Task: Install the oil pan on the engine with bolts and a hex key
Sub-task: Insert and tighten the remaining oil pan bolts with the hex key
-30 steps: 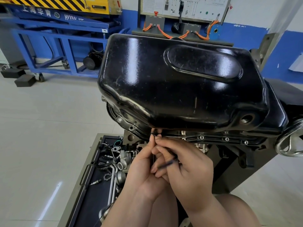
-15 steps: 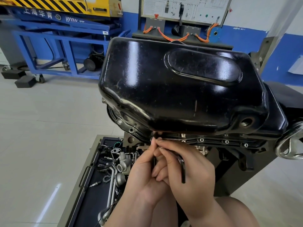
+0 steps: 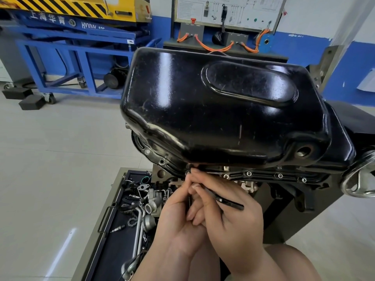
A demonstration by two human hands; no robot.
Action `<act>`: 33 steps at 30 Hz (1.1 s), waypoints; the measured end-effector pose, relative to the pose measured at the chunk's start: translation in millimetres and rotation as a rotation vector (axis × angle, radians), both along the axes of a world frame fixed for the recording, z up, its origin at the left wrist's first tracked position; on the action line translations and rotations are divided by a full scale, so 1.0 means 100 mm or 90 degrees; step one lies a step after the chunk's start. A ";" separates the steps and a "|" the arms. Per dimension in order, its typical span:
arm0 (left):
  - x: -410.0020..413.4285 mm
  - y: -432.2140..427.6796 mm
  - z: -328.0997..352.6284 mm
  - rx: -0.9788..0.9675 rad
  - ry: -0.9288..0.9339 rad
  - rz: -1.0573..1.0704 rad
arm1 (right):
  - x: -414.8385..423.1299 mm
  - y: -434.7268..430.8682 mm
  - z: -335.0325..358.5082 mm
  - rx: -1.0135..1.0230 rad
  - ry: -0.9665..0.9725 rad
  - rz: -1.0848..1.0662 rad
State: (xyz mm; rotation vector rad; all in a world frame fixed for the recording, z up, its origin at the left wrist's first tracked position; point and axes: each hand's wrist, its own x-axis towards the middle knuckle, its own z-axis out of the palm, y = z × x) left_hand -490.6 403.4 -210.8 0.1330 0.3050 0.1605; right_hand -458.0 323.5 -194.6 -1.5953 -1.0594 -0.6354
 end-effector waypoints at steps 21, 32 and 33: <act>-0.05 0.01 0.04 -0.013 -0.121 -0.032 | -0.01 0.03 0.00 0.021 -0.012 0.010; 0.00 0.05 -0.01 -0.032 0.005 -0.017 | -0.04 0.04 -0.06 -0.017 -0.016 0.007; 0.00 0.03 -0.01 -0.011 -0.004 -0.015 | -0.04 0.03 -0.07 -0.014 -0.025 0.004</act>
